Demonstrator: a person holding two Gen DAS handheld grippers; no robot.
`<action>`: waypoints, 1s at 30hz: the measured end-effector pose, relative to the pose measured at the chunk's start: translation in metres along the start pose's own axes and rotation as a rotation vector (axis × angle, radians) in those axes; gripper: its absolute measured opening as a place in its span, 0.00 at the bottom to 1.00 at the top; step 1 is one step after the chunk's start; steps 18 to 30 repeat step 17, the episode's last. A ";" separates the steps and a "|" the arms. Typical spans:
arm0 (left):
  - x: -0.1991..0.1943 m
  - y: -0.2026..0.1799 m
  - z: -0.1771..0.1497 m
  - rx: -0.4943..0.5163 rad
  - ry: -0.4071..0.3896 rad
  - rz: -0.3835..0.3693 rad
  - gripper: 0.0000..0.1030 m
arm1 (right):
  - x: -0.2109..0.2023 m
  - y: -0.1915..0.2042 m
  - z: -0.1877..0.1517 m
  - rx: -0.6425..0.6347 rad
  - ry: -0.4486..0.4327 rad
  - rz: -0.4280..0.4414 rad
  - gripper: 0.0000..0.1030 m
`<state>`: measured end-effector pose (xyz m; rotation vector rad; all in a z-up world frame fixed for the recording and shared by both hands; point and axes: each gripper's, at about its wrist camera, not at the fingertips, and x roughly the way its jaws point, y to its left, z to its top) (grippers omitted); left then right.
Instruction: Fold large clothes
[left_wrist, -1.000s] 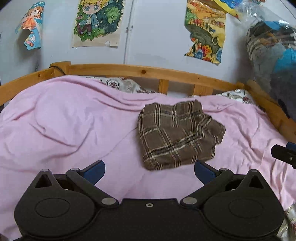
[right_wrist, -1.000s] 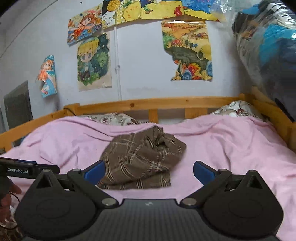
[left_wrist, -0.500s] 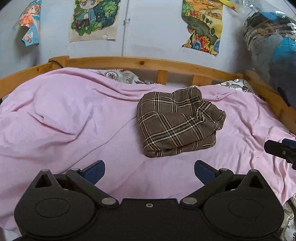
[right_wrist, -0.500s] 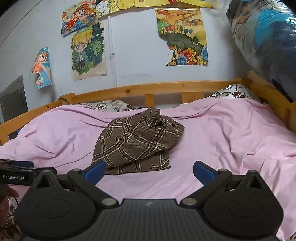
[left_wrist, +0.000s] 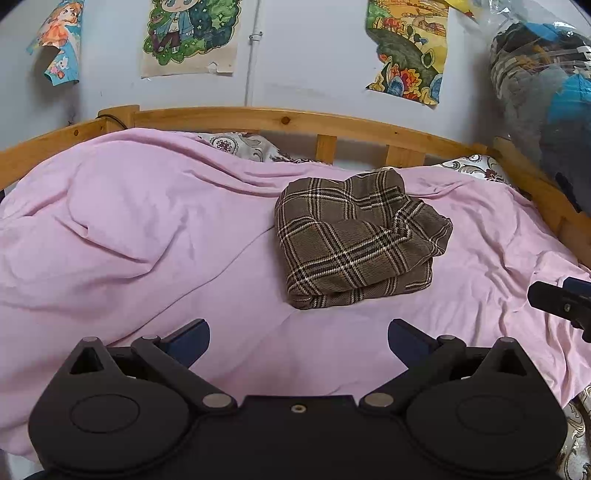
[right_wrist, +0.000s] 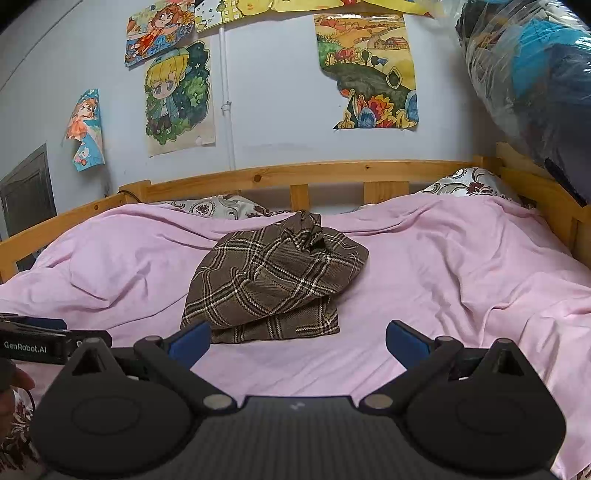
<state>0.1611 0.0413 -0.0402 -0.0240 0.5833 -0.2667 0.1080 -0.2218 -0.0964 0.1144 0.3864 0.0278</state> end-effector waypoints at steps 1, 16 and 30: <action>0.000 0.000 0.000 0.000 0.000 0.001 0.99 | 0.000 0.000 0.000 -0.001 0.000 0.000 1.00; 0.008 -0.004 -0.008 0.009 0.050 0.039 0.99 | 0.003 -0.001 -0.005 0.007 0.024 0.001 1.00; 0.009 -0.004 -0.009 0.004 0.056 0.040 0.99 | 0.004 -0.001 -0.006 0.010 0.027 0.001 1.00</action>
